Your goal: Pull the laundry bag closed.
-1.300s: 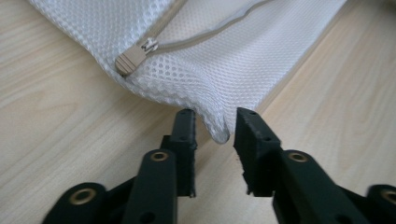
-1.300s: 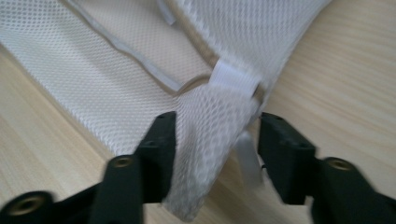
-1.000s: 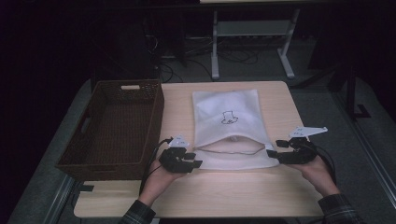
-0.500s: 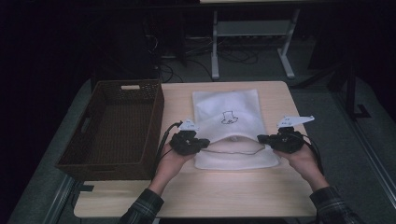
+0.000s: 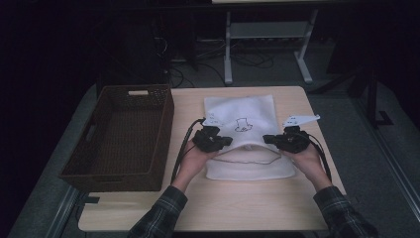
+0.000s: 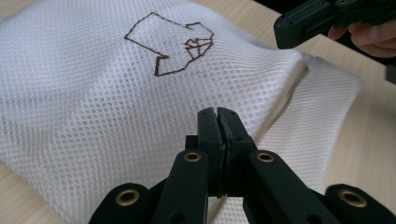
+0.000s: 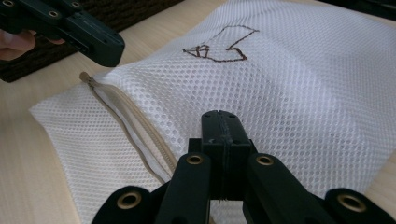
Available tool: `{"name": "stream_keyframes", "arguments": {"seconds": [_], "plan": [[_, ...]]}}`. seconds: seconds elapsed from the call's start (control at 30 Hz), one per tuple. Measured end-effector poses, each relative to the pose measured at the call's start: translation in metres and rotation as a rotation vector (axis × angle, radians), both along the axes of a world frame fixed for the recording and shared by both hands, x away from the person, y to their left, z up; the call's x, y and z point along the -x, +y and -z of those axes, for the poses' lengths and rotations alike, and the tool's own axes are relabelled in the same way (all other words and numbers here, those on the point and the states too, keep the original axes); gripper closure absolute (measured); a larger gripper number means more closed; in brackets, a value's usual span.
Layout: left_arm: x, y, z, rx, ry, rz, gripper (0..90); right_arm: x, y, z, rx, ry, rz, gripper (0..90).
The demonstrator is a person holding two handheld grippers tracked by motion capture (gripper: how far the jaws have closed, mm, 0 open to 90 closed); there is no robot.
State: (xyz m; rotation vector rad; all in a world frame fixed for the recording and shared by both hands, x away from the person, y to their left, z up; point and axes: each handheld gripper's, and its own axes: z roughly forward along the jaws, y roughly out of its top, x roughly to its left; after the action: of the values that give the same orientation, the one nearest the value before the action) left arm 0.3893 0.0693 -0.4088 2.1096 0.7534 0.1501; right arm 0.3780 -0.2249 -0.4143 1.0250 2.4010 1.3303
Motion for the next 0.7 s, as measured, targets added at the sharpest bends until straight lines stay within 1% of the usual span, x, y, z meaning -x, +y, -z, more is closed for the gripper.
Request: {"name": "stream_keyframes", "arguments": {"seconds": [0.13,0.2,0.3,0.37,0.43,0.5,0.57,0.7], "plan": [[-0.006,-0.002,0.018,-0.038,0.038,0.005,88.9,-0.004,0.002,0.010,0.041,0.029,-0.007,89.1],[-0.008,-0.002,0.026,-0.058,0.057,0.002,89.0,-0.005,0.002,0.014,0.051,0.045,-0.011,89.1],[-0.010,-0.003,0.034,-0.080,0.076,-0.001,89.0,-0.007,0.004,0.020,0.066,0.062,-0.015,89.1],[-0.009,-0.005,0.038,-0.084,0.077,-0.002,89.0,-0.008,0.006,0.025,0.087,0.074,-0.022,89.1],[-0.008,-0.009,0.041,-0.109,0.077,0.012,89.0,-0.008,0.009,0.028,0.100,0.088,-0.026,89.1],[-0.007,-0.012,0.044,-0.135,0.074,0.019,89.1,-0.008,0.010,0.032,0.110,0.083,-0.029,89.1],[-0.007,-0.013,0.046,-0.156,0.072,0.021,89.2,-0.008,0.011,0.037,0.124,0.100,-0.032,89.1],[-0.007,-0.012,0.048,-0.183,0.073,0.020,90.0,-0.009,0.012,0.046,0.172,0.120,-0.033,89.2]]}}
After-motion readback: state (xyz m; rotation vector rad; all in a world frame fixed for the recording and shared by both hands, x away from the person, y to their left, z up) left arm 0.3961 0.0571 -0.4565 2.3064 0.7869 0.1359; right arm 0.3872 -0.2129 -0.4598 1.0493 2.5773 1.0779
